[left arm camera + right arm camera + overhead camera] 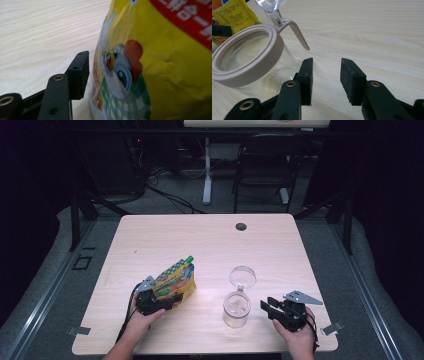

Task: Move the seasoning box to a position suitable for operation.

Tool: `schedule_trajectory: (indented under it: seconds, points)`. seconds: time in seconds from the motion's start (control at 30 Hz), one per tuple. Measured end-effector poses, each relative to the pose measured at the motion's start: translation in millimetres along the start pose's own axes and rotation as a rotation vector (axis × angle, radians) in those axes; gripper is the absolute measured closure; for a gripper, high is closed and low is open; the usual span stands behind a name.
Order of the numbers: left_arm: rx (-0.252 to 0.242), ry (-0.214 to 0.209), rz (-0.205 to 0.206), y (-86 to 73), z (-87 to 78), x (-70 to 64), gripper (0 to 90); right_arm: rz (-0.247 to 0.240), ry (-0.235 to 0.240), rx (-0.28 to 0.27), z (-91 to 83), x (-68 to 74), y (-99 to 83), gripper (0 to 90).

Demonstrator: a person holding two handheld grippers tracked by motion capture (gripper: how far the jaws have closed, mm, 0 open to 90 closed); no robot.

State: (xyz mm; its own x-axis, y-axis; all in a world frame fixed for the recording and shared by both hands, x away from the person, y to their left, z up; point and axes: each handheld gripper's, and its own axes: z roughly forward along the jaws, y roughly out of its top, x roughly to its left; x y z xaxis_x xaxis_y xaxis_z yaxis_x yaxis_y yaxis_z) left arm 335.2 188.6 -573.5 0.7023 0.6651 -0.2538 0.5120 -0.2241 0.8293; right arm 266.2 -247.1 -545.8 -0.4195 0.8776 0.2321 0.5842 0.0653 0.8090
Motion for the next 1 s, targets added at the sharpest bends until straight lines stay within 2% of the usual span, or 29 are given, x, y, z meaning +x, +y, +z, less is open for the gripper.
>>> schedule_trajectory:
  seconds: [0.27,0.4,0.87,1.0]
  points:
    - [-0.003,-0.006,-0.006,-2.3,2.0,1.2,44.6,-0.001,-0.003,0.001,0.3,-0.4,-0.3,62.8]
    - [0.012,-0.004,-0.005,-4.3,3.1,1.6,44.7,-0.001,-0.001,0.002,0.4,-0.2,-0.3,62.8]
    - [-0.008,0.005,-0.024,-10.4,6.5,2.1,43.7,0.002,-0.001,-0.001,-0.1,-0.2,0.0,62.6]
    - [-0.002,0.009,-0.015,-11.2,6.6,1.6,43.9,0.002,-0.001,0.0,-0.5,-0.2,0.2,62.6]
